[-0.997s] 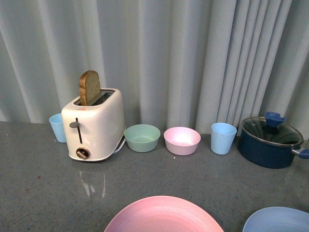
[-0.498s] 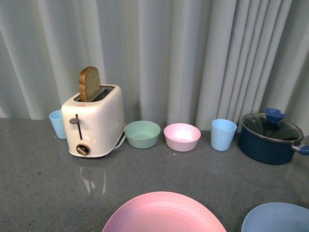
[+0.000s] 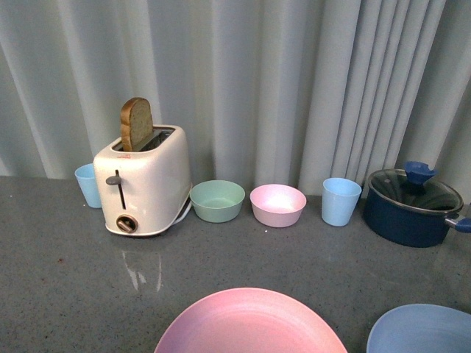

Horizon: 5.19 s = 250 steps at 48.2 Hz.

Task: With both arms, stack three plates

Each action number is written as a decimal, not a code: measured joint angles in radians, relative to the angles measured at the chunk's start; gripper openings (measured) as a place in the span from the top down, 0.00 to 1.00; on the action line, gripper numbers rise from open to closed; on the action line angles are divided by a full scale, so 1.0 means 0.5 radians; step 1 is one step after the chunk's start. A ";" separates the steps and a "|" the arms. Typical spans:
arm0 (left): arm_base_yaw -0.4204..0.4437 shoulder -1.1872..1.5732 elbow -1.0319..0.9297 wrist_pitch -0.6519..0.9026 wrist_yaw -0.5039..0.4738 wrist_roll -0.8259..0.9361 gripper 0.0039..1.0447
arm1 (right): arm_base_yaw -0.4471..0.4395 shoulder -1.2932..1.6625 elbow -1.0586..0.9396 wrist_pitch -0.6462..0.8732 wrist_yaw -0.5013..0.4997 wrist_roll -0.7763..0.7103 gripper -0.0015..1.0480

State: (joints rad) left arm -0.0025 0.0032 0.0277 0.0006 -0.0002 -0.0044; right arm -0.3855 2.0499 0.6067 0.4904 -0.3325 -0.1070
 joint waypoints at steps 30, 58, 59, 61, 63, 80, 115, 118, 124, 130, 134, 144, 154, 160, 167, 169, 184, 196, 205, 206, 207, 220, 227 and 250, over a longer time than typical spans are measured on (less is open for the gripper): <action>0.000 0.000 0.000 0.000 0.000 0.000 0.06 | -0.429 -0.538 -0.249 -0.051 -0.643 0.023 0.97; 0.000 0.000 0.000 0.000 0.000 0.000 0.06 | 0.896 -0.615 -0.108 0.185 -0.315 0.589 0.97; 0.000 0.000 0.000 0.000 0.000 0.000 0.06 | 0.933 -0.581 -0.090 0.185 -0.302 0.598 0.97; 0.000 0.000 0.000 0.000 0.000 0.000 0.06 | 1.000 -0.516 -0.056 0.182 -0.274 0.611 0.97; 0.000 0.000 0.000 0.000 0.000 0.000 0.06 | 1.042 -0.472 -0.035 0.179 -0.257 0.616 0.97; 0.000 0.000 0.000 0.000 0.000 0.000 0.06 | 1.210 -0.214 0.169 0.129 -0.163 0.655 0.97; 0.000 0.000 0.000 0.000 0.000 0.000 0.06 | 1.054 -0.600 -0.015 0.256 0.021 0.845 0.12; 0.000 0.000 0.000 0.000 0.000 0.000 0.06 | 1.038 -0.621 -0.015 0.259 0.036 0.860 0.05; 0.000 0.000 0.000 0.000 0.001 0.000 0.06 | 1.051 -0.587 -0.048 0.374 0.137 0.823 0.10; 0.000 -0.001 0.000 0.000 0.000 0.000 0.06 | 1.083 -0.472 -0.316 1.070 0.629 0.542 0.30; 0.000 0.002 0.000 0.000 -0.002 0.000 0.06 | 1.068 -0.504 -0.461 1.373 0.811 0.418 0.42; 0.000 0.000 0.000 0.000 0.001 0.000 0.06 | 0.970 -0.960 -0.800 1.731 0.872 0.246 0.78; 0.000 -0.002 0.000 0.000 0.001 0.000 0.06 | 0.877 -1.437 -1.031 1.450 0.752 0.219 0.97; 0.000 -0.002 0.000 0.000 0.000 0.000 0.06 | 0.778 -1.734 -1.111 1.235 0.677 0.219 0.97; 0.000 -0.002 0.000 0.000 0.001 0.000 0.06 | 0.776 -2.099 -1.115 0.856 0.668 0.218 0.97; 0.000 -0.002 0.000 0.000 0.000 0.000 0.06 | 0.776 -2.169 -1.118 0.808 0.668 0.219 0.97; 0.000 -0.002 0.000 0.000 0.001 0.000 0.06 | 0.776 -2.700 -1.194 0.372 0.668 0.219 0.97; 0.000 -0.002 0.000 0.000 0.000 0.000 0.06 | 0.776 -2.999 -1.202 0.103 0.668 0.218 0.97; 0.000 -0.002 0.000 0.000 0.001 0.000 0.06 | 0.776 -3.214 -1.202 -0.098 0.668 0.219 0.97; 0.000 -0.002 0.000 0.000 0.001 0.000 0.06 | 0.776 -3.244 -1.202 -0.127 0.668 0.218 0.97; 0.000 -0.002 0.000 0.000 0.000 0.000 0.06 | 0.776 -3.259 -1.202 -0.140 0.668 0.219 0.97; 0.000 -0.002 0.000 0.000 0.001 0.000 0.06 | 0.776 -3.536 -1.202 -0.410 0.668 0.218 0.97; 0.000 -0.002 0.000 0.000 0.000 0.000 0.06 | 0.776 -3.642 -1.202 -0.512 0.668 0.218 0.97; 0.000 -0.004 0.000 0.000 0.002 0.001 0.06 | 0.775 -4.091 -1.201 -0.977 0.663 0.218 0.97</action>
State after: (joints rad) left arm -0.0025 0.0013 0.0277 0.0006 0.0006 -0.0040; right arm 0.0021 0.0044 0.0063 0.0021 -0.0010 0.0021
